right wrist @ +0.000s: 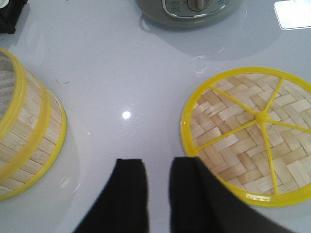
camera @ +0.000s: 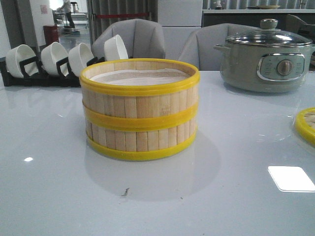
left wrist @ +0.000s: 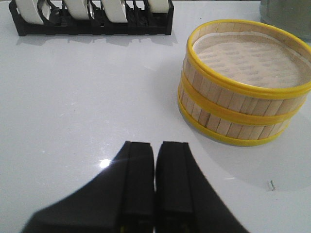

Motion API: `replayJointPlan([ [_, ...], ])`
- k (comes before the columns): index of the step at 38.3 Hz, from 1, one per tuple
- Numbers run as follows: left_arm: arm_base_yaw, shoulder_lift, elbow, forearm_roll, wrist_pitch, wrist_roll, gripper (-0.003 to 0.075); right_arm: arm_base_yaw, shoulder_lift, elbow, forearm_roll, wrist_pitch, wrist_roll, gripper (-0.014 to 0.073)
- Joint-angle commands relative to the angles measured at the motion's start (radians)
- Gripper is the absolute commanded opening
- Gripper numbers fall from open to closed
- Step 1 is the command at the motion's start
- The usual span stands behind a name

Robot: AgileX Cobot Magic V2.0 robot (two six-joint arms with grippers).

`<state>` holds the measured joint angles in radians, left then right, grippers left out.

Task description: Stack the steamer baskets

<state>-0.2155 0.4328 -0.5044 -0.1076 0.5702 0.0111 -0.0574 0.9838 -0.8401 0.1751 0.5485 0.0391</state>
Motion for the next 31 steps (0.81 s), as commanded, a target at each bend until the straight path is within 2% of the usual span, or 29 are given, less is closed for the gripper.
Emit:
replayJointPlan([
  [1, 0.001, 0.005, -0.028, -0.003, -0.084, -0.011, 0.0083, -0.001, -0.008, -0.032, 0.005, -0.031, 0.001, 0.0013],
  [3, 0.001, 0.005, -0.028, -0.003, -0.084, -0.011, 0.0084, -0.001, -0.008, -0.032, 0.005, -0.026, 0.001, 0.0048],
  [13, 0.001, 0.005, -0.028, -0.003, -0.084, -0.011, 0.0083, 0.001, -0.008, -0.032, 0.006, -0.013, 0.001, 0.0037],
  [18, 0.001, 0.005, -0.028, -0.003, -0.084, -0.011, 0.0084, 0.023, -0.008, -0.032, 0.011, -0.004, 0.001, 0.0065],
  [21, 0.001, 0.005, -0.028, -0.003, -0.084, -0.011, 0.0083, 0.037, -0.008, -0.032, 0.011, 0.002, 0.001, 0.0132],
  [26, 0.001, 0.005, -0.028, -0.003, -0.084, -0.011, 0.0083, 0.042, -0.008, -0.032, 0.011, 0.035, 0.001, 0.0327],
  [28, 0.001, 0.005, -0.028, -0.003, -0.084, -0.011, 0.0083, 0.042, -0.008, -0.032, 0.011, 0.044, 0.001, 0.0371],
  [31, 0.001, 0.005, -0.028, -0.003, -0.084, -0.011, 0.0083, 0.042, -0.008, -0.032, 0.012, 0.067, 0.001, 0.0372],
])
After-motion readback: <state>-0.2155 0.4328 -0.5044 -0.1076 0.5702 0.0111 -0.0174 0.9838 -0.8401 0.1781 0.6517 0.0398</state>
